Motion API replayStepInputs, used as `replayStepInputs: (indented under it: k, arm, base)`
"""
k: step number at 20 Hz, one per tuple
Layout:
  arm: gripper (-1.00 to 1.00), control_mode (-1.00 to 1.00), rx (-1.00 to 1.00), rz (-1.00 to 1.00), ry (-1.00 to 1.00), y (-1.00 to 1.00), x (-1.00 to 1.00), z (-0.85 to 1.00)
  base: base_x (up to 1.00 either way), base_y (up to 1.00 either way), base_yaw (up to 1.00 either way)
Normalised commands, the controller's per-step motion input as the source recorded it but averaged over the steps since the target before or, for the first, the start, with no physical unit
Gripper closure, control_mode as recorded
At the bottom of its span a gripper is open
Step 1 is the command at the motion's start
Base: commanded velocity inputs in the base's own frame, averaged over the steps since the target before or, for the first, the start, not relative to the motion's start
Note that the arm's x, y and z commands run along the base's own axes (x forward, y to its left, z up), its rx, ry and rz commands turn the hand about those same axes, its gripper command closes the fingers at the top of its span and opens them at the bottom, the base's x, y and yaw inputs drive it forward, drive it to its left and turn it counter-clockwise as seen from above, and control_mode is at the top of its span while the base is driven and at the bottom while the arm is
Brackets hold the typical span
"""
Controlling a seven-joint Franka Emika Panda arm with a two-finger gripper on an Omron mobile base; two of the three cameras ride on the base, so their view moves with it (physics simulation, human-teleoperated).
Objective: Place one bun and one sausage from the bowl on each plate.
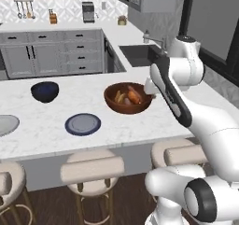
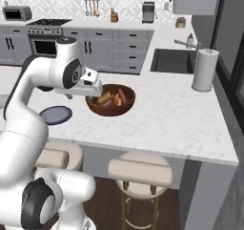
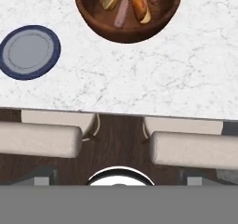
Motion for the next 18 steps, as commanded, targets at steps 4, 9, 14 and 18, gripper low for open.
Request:
replayStepInputs:
  k: [4,9,14,18]
  arm:
    - [-1.00,1.00,0.00,0.00,0.00,0.00,0.00,0.00]
    - [-1.00,-1.00,0.01,0.00,0.01,-0.01,0.33,0.00]
    - [-1.00,-1.00,0.03,0.00,0.08,0.01,1.00,-0.28]
    - [-1.00,-1.00,0.07,0.00,0.08,0.07,1.00,-0.63]
  base:
    - [0.94,-0.15,0.00]
    - [0.57,-0.06,0.00]
    - [0.00,0.00,0.00]
    - [0.00,0.00,0.00]
